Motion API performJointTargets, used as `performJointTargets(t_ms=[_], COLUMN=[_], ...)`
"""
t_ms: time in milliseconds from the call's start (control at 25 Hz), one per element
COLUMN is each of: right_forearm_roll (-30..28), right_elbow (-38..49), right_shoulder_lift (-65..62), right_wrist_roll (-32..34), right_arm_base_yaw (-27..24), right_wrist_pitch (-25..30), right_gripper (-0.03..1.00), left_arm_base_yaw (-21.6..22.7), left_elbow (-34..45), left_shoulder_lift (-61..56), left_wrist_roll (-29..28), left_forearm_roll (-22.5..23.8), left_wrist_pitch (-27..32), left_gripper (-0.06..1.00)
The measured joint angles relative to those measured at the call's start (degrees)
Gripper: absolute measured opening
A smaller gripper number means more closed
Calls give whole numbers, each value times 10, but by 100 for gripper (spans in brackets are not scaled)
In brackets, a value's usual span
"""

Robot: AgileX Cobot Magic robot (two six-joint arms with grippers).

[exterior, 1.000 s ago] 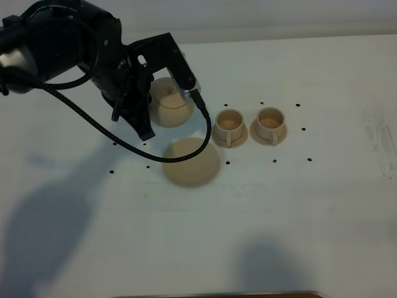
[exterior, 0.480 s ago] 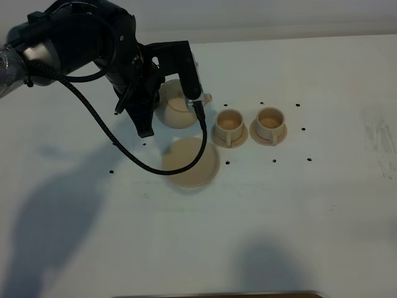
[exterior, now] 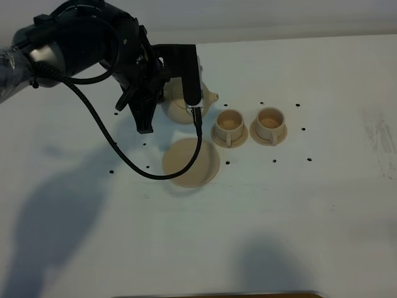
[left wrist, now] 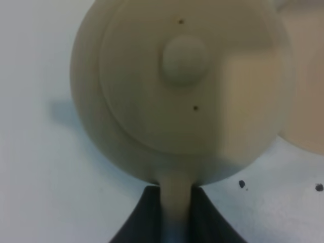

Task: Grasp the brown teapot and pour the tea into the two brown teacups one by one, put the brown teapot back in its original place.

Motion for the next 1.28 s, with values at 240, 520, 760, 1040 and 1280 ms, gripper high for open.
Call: performJointTargets(t_ms=[240, 520, 760, 1040, 1280], right_forearm_roll=[0, 0, 0, 0, 0], right_elbow=[0, 0, 0, 0, 0], right_shoulder_lift=[0, 0, 0, 0, 0], right_wrist_roll=[0, 0, 0, 0, 0], right_arm_base_yaw=[0, 0, 0, 0, 0], right_wrist_pitch=[0, 0, 0, 0, 0], right_gripper=[43, 43, 43, 43, 43], left_arm_base_yaw=[0, 0, 0, 0, -3], left_elbow=[0, 0, 0, 0, 0], left_shoulder_lift=[18, 27, 27, 27, 27], left_wrist_roll=[2, 12, 15, 18, 34], left_forearm_roll=[12, 23, 24, 36, 39], left_wrist_pitch=[-33, -71, -86, -89, -81], left_gripper=[16, 16, 16, 16, 16])
